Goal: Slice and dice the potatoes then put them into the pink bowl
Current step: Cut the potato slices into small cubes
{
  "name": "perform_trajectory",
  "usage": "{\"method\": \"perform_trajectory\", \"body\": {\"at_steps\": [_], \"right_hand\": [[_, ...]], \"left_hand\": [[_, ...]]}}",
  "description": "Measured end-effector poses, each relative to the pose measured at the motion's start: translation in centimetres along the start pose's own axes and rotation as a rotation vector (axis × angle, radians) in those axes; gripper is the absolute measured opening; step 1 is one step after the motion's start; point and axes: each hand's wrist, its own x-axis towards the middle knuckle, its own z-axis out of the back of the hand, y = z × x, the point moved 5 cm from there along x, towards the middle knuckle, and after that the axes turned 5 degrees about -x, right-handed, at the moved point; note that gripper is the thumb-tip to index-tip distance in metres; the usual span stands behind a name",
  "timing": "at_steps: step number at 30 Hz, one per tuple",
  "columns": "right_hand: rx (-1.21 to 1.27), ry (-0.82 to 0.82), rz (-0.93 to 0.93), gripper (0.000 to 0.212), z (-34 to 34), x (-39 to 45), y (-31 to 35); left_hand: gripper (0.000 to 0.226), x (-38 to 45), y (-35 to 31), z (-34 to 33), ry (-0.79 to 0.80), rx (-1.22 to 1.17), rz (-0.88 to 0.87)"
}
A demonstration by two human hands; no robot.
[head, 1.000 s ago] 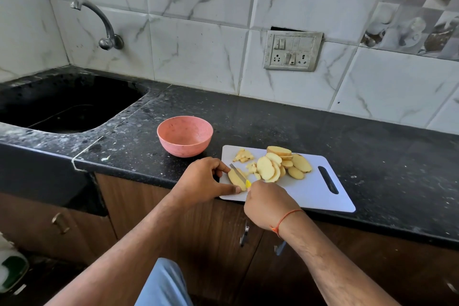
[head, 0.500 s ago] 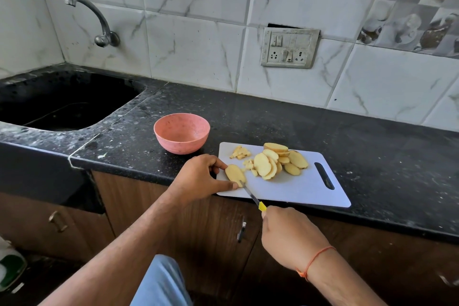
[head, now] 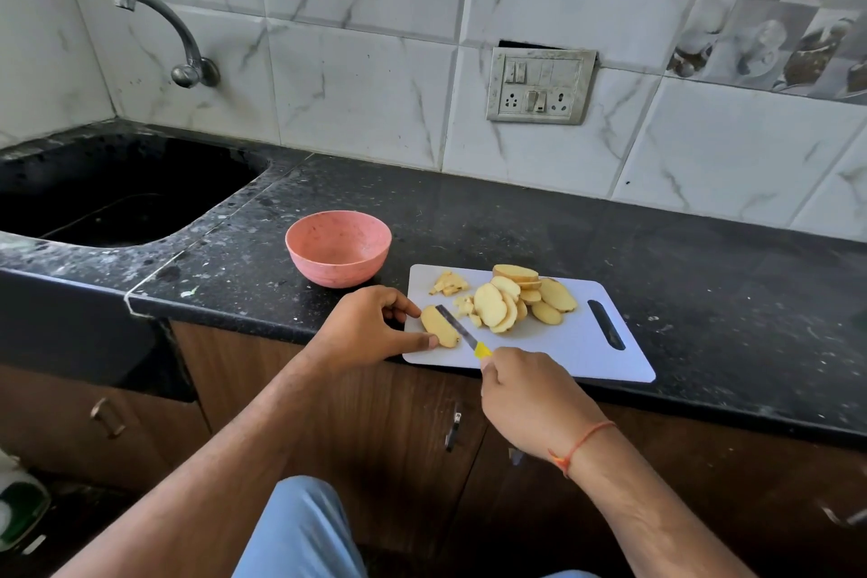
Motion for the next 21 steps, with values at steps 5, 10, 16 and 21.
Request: {"method": "perform_trajectory", "body": {"at_steps": [5, 10, 16, 21], "right_hand": [[-0.031, 0.027, -0.002, 0.020, -0.8, 1.8, 1.2], [-0.059, 0.038, -0.017, 0.015, -1.3, 2.4, 1.7], [-0.090, 0.084, -0.039, 0.008, -1.0, 3.2, 2.6], [-0.139, 0.104, -0.032, 0.005, -1.0, 3.3, 3.3]], "left_hand": [[0.044, 0.0, -0.1, -0.2, -0.008, -0.012, 0.003], [0.043, 0.2, 0.0, -0.3, -0.005, -0.015, 0.015], [0.043, 0.5, 0.3, -0.3, 0.008, -0.021, 0.036], [0.042, 0.7, 0.3, -0.4, 0.010, -0.036, 0.048]]}}
